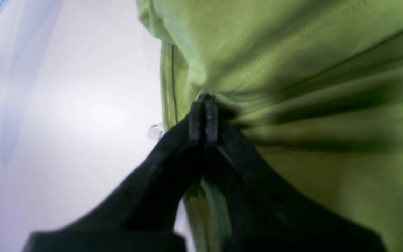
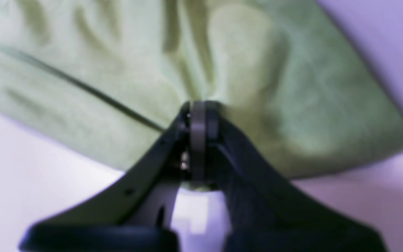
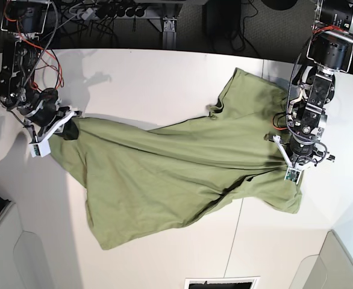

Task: Layout the t-shirt on the table in an organized manner, then fold the t-shirt properly
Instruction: 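Grasp shirt corners with both grippers and stretch the shirt wide, then lower the left gripper with the shirt edge toward the table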

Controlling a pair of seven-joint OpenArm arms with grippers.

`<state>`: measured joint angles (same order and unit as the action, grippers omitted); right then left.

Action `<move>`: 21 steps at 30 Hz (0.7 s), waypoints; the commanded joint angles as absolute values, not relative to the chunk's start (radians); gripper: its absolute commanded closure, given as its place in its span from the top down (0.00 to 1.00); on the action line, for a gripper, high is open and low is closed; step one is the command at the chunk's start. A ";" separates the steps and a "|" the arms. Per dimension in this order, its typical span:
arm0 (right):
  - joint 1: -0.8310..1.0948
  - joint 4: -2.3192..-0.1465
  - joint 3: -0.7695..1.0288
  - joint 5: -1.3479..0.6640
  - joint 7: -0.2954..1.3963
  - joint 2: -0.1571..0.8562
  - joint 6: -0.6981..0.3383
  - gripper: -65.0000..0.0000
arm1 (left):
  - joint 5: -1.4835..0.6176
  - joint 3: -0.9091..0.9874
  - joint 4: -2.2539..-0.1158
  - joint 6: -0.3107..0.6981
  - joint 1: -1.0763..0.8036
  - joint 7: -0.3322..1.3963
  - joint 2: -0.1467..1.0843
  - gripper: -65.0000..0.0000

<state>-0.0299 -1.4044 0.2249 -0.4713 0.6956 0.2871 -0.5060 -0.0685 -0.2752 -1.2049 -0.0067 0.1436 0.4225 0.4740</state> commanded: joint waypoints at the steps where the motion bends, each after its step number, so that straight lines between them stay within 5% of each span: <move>1: -0.021 -1.436 0.227 -0.464 0.717 0.296 -0.509 0.00 | -0.072 -0.271 -1.211 0.001 0.161 0.443 0.485 0.00; 9: -0.003 -1.522 0.228 -0.472 0.711 0.290 -0.520 0.00 | -0.093 -0.271 -1.312 0.001 0.196 0.492 0.494 0.00; 16: -0.027 -1.523 0.228 -0.471 0.695 0.268 -0.520 0.00 | -0.125 -0.271 -1.515 0.047 0.196 0.536 0.501 0.35; 21: -0.025 -1.522 0.228 -0.463 0.696 0.263 -0.520 0.00 | -0.141 -0.282 -1.532 0.072 0.196 0.535 0.479 0.39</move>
<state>-0.0105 -1.5036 0.2226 -0.4500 0.7170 0.2523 -0.5133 -0.1455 -0.2871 -1.5162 0.0750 0.1757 0.5529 0.4709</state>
